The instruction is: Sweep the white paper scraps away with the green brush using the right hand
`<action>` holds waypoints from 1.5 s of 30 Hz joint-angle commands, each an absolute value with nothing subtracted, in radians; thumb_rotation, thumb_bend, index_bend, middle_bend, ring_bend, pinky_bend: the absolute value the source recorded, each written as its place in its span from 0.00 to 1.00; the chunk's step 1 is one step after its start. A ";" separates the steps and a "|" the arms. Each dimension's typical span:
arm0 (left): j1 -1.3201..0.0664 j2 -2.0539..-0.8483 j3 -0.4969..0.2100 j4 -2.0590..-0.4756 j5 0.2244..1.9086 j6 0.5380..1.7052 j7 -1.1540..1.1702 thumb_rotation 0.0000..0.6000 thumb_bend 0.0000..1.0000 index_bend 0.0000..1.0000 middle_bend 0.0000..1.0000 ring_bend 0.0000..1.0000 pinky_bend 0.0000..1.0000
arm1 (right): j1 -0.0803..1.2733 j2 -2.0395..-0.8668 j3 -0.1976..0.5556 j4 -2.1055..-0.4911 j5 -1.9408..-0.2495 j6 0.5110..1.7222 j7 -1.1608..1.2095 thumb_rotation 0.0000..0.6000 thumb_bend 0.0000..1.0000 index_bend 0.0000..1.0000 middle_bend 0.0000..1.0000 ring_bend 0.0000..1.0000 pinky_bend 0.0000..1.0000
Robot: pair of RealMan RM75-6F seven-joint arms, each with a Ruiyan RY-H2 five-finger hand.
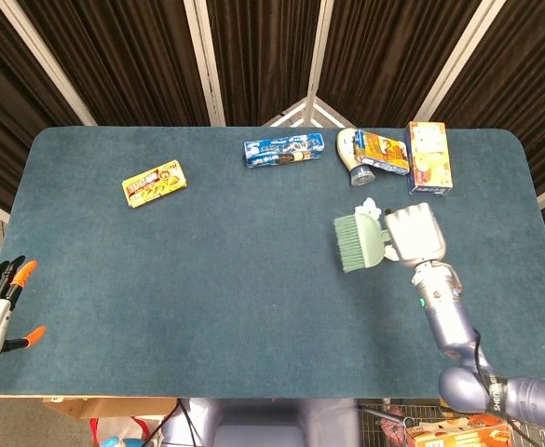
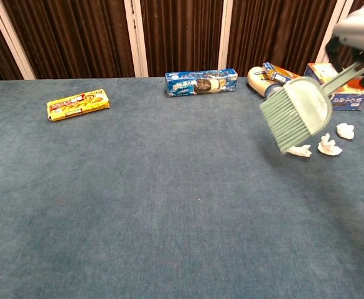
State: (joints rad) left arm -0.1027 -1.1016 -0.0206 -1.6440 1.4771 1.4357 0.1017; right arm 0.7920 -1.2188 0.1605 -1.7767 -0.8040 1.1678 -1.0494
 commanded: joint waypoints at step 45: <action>-0.100 -1.102 -0.015 -1.652 1.487 1.441 0.107 1.00 0.00 0.00 0.00 0.00 0.00 | 0.594 -1.093 0.062 -1.863 -0.966 1.299 -0.697 1.00 0.68 0.79 0.93 0.99 0.98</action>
State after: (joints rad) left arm -0.1003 -1.1021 -0.0150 -1.6516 1.4872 1.4411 0.1070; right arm 0.6242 -1.0924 0.0807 -1.8246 -0.9396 1.2898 -0.7314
